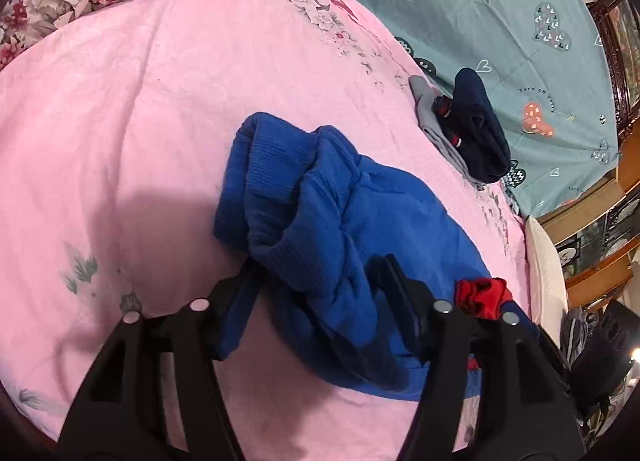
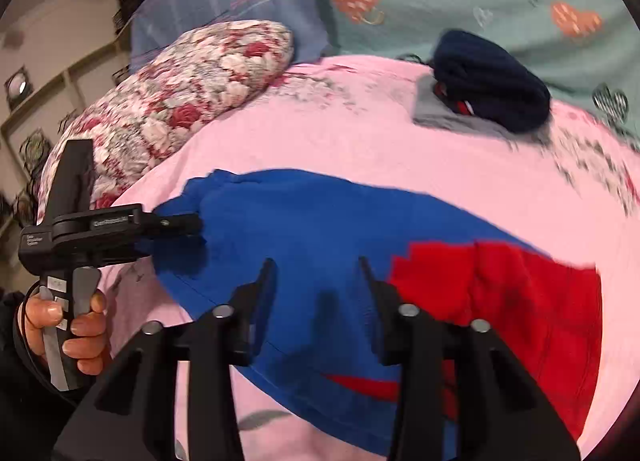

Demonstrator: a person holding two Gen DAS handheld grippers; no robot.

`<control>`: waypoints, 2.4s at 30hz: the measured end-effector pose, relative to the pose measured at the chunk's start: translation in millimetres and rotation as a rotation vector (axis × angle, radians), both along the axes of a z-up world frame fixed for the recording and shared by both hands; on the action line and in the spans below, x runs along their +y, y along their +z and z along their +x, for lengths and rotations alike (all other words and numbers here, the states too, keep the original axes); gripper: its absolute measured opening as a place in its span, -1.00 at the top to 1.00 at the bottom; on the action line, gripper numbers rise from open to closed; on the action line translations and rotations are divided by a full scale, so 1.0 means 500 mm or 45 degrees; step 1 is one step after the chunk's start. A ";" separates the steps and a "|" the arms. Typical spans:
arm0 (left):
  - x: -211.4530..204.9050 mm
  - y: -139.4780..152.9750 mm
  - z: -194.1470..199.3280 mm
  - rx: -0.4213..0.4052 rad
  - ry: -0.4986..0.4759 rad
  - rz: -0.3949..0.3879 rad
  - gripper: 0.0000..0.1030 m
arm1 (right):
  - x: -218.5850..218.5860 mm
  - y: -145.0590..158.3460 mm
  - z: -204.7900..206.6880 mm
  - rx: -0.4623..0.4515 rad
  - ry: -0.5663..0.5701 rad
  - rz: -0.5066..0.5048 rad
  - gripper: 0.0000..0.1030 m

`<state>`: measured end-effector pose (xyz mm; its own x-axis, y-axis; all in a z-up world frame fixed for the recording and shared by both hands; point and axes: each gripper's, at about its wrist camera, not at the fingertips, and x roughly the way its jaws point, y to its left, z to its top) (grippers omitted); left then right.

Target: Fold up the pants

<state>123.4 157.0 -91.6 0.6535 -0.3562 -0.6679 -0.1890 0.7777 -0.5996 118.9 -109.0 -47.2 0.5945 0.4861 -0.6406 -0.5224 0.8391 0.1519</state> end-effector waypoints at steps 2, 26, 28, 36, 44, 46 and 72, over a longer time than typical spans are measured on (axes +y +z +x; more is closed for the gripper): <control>-0.002 0.001 0.002 -0.001 -0.009 -0.004 -0.46 | 0.026 -0.010 0.022 0.018 -0.015 -0.087 0.15; -0.110 0.099 0.014 -0.226 -0.209 0.126 0.75 | 0.024 -0.055 0.053 0.126 -0.031 -0.039 0.19; -0.125 0.122 0.013 -0.254 -0.230 0.149 0.75 | -0.006 -0.007 0.030 0.051 -0.051 0.040 0.19; -0.376 0.267 -0.006 -0.483 -0.584 0.332 0.75 | -0.296 0.117 -0.056 -0.136 -0.426 0.267 0.19; -0.725 0.113 0.008 -0.249 -1.131 0.536 0.64 | -0.482 -0.008 -0.077 0.076 -0.747 0.247 0.18; -0.712 0.087 0.018 -0.165 -1.131 0.446 0.64 | -0.503 -0.027 -0.084 0.115 -0.750 0.274 0.13; -0.462 0.123 0.008 -0.202 -0.757 0.418 -0.96 | -0.422 -0.001 0.020 0.346 -0.389 0.439 0.57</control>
